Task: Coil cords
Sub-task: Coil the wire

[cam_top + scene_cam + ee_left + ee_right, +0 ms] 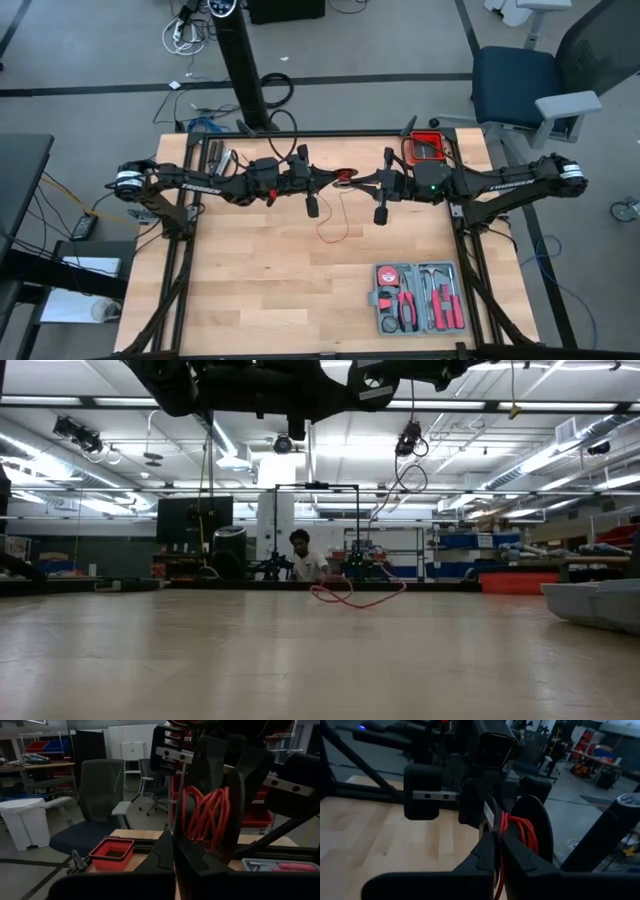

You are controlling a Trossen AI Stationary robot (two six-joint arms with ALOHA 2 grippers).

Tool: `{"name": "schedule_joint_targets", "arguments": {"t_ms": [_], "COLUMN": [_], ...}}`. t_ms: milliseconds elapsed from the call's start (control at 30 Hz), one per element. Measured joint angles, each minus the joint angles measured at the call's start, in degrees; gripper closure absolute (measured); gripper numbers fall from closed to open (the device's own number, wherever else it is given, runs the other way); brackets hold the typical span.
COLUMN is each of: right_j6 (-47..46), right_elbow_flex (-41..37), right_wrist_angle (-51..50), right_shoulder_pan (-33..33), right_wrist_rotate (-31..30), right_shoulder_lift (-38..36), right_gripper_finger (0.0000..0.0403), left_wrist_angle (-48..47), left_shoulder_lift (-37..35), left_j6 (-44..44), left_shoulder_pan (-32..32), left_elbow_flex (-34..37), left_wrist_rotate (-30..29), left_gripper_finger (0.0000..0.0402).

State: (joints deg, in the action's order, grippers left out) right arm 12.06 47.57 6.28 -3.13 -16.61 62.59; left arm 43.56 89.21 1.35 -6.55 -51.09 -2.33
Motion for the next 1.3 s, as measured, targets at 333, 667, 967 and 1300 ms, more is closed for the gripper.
{"name": "schedule_joint_targets", "arguments": {"t_ms": [333,667,967,1300], "right_j6": [-2.0,-1.9,4.4,5.3], "right_elbow_flex": [-0.1,-0.1,-9.4,-11.7], "right_wrist_angle": [-0.9,0.2,26.8,43.7], "right_shoulder_pan": [0.2,-0.4,-1.4,-0.1], "right_wrist_rotate": [0.5,-1.5,-4.0,1.4], "right_shoulder_lift": [-1.3,-6.2,-4.1,4.1], "right_gripper_finger": [0.0399,0.0401,0.0401,0.0401], "left_wrist_angle": [-2.3,-5.9,0.3,5.1], "left_shoulder_lift": [-0.1,-1.7,1.1,5.3], "left_j6": [-1.4,0.0,-1.5,-2.0], "left_shoulder_pan": [-0.1,-0.5,-0.1,-0.1], "left_elbow_flex": [-0.2,-0.2,-0.2,-0.2], "left_wrist_rotate": [-1.5,3.0,8.5,3.2], "left_gripper_finger": [0.0368,0.0288,0.0285,0.0284]}}
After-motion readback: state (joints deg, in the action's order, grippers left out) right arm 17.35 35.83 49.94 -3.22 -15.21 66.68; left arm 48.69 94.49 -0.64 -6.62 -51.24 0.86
